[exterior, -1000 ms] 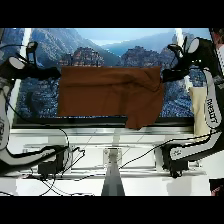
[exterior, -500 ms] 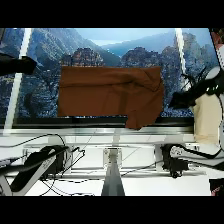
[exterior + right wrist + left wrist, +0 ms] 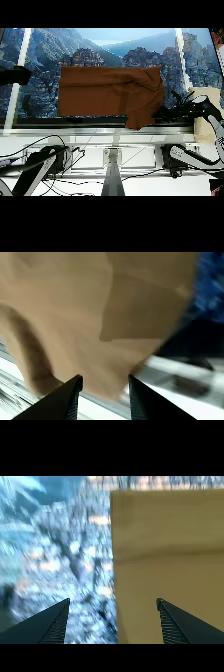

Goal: Fold the clothes and pants, and hang the long-sleeved shirts on hangers.

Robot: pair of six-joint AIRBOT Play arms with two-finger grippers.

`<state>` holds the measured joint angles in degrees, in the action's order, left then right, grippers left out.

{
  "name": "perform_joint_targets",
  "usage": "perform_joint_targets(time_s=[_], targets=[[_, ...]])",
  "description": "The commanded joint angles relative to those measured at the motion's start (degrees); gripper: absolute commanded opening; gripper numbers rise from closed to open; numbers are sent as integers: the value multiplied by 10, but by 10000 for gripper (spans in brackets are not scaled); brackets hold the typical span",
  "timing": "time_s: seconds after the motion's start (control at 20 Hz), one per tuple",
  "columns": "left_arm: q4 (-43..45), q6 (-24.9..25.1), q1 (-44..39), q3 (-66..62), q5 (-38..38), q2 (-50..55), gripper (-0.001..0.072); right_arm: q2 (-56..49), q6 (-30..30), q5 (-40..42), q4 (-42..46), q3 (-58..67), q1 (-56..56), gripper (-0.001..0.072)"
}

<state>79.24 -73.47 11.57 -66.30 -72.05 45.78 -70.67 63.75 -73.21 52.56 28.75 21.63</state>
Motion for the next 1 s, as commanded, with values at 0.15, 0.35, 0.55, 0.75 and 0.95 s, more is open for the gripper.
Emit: perform_joint_targets(time_s=[0.15, 0.35, 0.55, 0.75, 0.95], targets=[[13, -24, 1, 118, -26, 2, 591, 2, -13, -11, -30, -28, 1, 347], [47, -46, 1, 173, -26, 2, 554, 2, -13, -35, -69, -10, 1, 348], [108, -78, 1, 175, -25, 9, 555, 2, 17, -70, -1, 43, 1, 348], [146, -81, 7, 179, -26, 38, 554, 2, 48, -104, 117, 55, 1, 349], [89, -43, 33, 179, -29, 94, 554, 2, 41, -84, 104, 37, 1, 437]])
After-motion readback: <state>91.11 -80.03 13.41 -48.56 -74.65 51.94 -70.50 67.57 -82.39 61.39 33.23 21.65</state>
